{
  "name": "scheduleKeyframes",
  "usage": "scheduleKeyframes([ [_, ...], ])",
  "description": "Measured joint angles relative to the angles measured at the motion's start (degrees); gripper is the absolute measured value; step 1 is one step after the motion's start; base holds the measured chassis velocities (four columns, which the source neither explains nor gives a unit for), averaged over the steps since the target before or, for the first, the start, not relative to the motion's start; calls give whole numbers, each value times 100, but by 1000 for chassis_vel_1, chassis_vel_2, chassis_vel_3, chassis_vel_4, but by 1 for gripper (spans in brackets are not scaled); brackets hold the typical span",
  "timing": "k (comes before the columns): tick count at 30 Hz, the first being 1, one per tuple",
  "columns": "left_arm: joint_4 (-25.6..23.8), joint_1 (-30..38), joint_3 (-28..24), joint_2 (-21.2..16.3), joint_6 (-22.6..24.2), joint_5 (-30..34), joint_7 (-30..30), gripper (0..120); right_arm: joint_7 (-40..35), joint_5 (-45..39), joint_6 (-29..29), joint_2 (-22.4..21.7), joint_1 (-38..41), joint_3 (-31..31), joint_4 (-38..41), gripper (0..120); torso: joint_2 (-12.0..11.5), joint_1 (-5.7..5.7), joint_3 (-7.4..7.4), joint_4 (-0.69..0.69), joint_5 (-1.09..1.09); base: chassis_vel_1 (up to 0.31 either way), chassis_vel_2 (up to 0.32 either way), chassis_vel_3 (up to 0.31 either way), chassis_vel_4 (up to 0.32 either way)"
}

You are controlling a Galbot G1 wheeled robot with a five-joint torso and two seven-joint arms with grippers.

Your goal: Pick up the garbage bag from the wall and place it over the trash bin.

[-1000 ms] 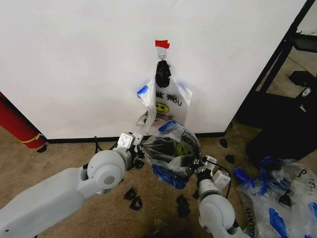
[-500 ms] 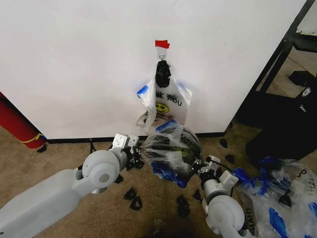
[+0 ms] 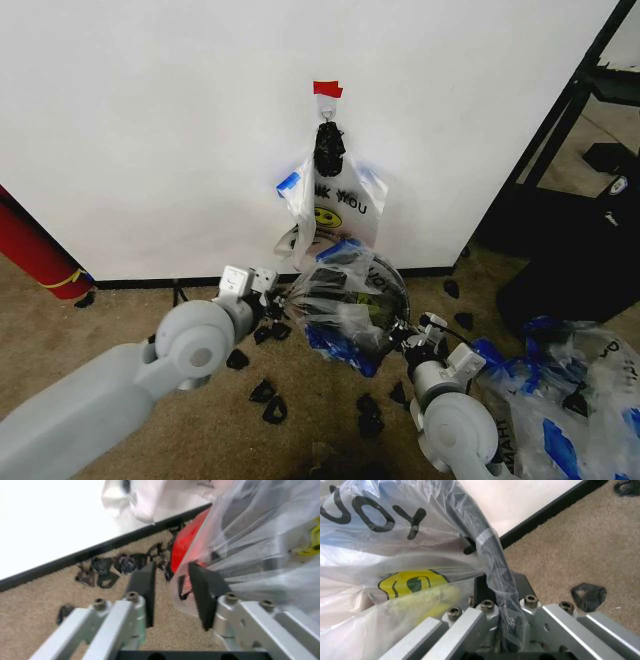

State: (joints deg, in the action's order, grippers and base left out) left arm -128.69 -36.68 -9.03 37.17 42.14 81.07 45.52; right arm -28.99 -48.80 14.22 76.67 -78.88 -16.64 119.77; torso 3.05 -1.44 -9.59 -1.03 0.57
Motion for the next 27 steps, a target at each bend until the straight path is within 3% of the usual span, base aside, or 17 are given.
scheduleKeyframes([
  [3, -216, -140, 204, -162, 0, 25, -22, 43, -28, 4, -1, 5, 31, -12, -30, 0, 0, 0, 0, 0, 1, 0, 0, 0, 0],
  [9, -1108, -749, 923, -460, 0, -125, -136, 71, -166, -26, 19, 60, 137, -19, -156, 0, 0, 0, 0, 0, 1, 0, 0, 0, 0],
  [10, -1108, -749, 923, -460, 0, -125, -136, 71, -166, -26, 19, 60, 137, -19, -156, 0, 0, 0, 0, 0, 1, 0, 0, 0, 0],
  [13, -1454, -1045, 1030, -621, 0, -785, -1024, 85, -225, -47, 67, 65, 179, 0, -187, 0, 1, 0, 0, 0, 0, 0, 0, 0, 0],
  [15, -1492, -1105, 828, -704, 1, -1345, -1629, 91, -255, -52, 85, 62, 204, 3, -192, 0, 1, 0, 0, 2, -1, 0, 0, 0, 0],
  [16, -1492, -1105, 828, -704, 1, -1345, -1629, 91, -255, -52, 85, 62, 204, 3, -192, 0, 1, 0, 0, 2, -1, 0, 0, 0, 0],
  [18, -1499, -1014, 307, -715, -94, -2445, -2404, 98, -299, -68, 107, 53, 223, -4, -190, 0, 1, 0, 0, 1, 2, 0, 0, 0, 0],
  [21, -1371, -673, -543, -566, -254, -3331, -2947, 100, -328, -71, 127, 46, 219, -25, -155, 0, 1, 1, 0, -1, 0, 0, 0, 0, 0],
  [27, -953, -104, -1563, -191, -362, -3510, -3057, 99, -343, -56, 143, 43, 135, -98, -101, 0, 1, 0, 0, -1, 0, 0, 0, 0, 0],
])
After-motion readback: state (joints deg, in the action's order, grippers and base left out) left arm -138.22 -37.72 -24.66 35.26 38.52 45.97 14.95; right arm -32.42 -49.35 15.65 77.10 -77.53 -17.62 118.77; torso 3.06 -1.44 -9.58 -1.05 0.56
